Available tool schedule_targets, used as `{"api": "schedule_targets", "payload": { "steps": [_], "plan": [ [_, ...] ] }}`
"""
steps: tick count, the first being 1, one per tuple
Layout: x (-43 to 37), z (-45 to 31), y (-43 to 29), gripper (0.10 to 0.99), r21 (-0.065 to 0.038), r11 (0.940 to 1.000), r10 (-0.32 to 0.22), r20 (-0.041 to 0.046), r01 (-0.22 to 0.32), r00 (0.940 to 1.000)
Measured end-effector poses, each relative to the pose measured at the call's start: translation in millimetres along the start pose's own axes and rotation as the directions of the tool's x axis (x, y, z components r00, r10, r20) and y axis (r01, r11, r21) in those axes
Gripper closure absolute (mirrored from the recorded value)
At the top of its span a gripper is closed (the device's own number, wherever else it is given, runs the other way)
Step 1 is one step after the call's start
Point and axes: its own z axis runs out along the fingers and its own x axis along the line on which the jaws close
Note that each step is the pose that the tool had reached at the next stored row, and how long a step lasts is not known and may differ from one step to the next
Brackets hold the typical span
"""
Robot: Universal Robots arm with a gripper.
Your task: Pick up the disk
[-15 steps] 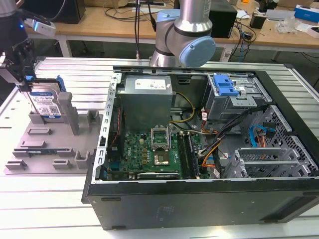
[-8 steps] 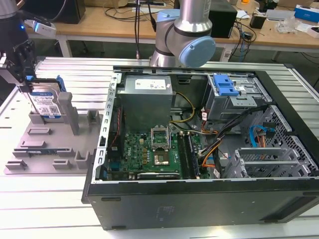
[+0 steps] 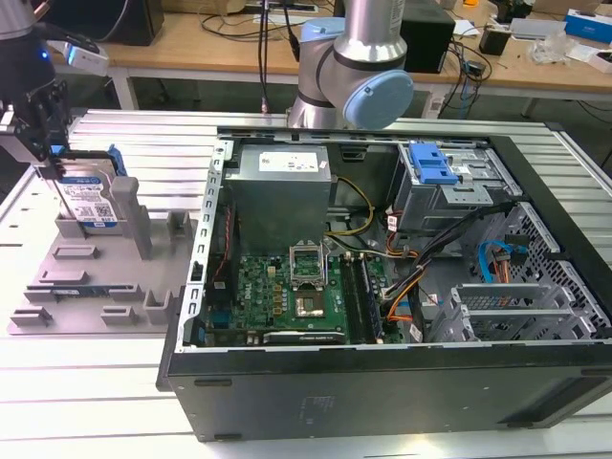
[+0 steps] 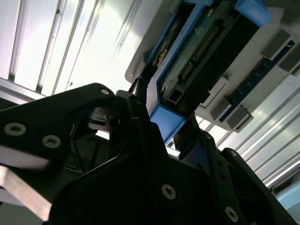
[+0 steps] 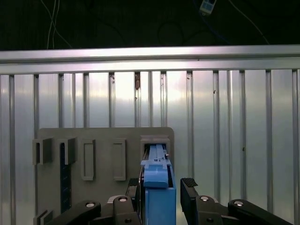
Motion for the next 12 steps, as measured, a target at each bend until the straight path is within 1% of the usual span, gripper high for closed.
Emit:
{"api": "schedule_targets", "payload": {
  "steps": [8,12],
  "plan": [
    [0.5,2.9,-0.1,0.604,0.000,1.0000,0.000,-0.0046,0.000,1.0000],
    [0.5,3.0,-0.1,0.604,0.000,1.0000,0.000,-0.0046,0.000,1.0000]
  ]
}}
